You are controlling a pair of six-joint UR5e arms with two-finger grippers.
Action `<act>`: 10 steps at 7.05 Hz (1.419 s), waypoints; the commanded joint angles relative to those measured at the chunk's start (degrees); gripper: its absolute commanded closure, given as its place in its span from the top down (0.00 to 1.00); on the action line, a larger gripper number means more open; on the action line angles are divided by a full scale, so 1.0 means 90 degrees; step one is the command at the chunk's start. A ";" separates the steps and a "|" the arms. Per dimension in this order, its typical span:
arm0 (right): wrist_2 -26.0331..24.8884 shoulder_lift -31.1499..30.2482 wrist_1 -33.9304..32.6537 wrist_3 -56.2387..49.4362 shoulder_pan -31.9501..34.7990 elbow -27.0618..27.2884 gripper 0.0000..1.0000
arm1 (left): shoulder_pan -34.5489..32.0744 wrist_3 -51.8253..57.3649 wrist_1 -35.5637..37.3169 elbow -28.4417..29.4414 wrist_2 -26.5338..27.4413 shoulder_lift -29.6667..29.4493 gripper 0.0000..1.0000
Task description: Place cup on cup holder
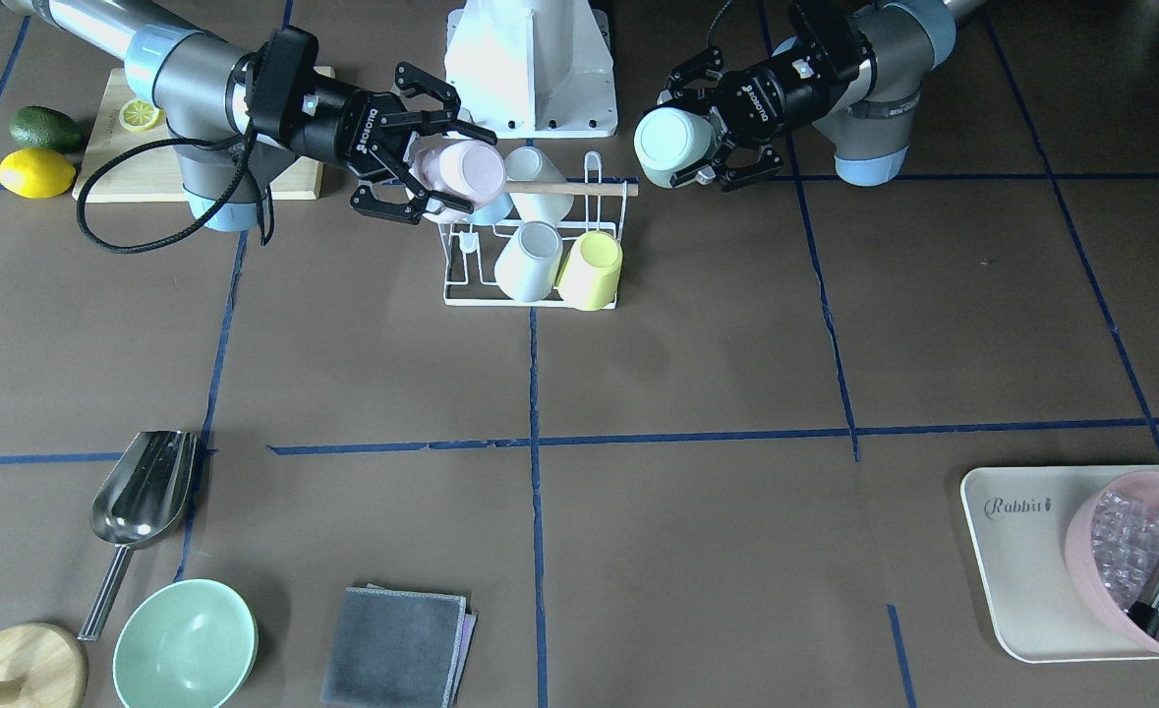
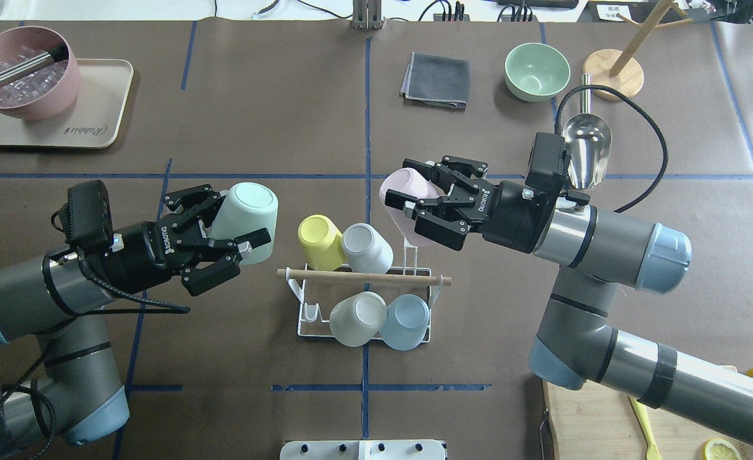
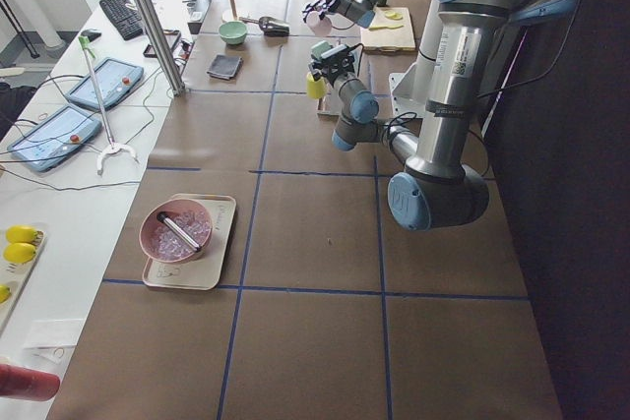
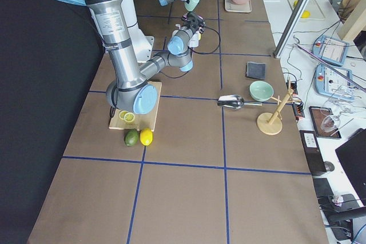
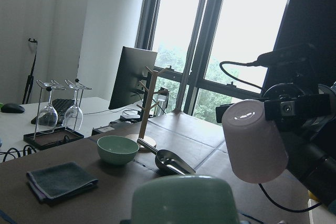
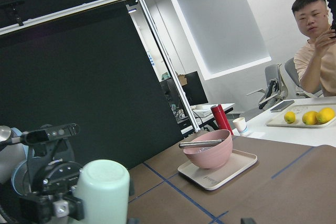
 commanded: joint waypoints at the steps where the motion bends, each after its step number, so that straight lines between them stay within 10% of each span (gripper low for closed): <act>1: -0.0013 0.0285 0.0006 0.0000 0.0186 -0.0758 0.00 | 0.0331 0.0830 -0.0554 0.0122 0.0089 0.0031 0.06; 10: -0.0188 0.0395 0.0504 -0.0039 -0.0408 -0.1045 0.01 | 0.0898 0.1823 -0.0604 0.1001 0.0177 -0.0632 0.06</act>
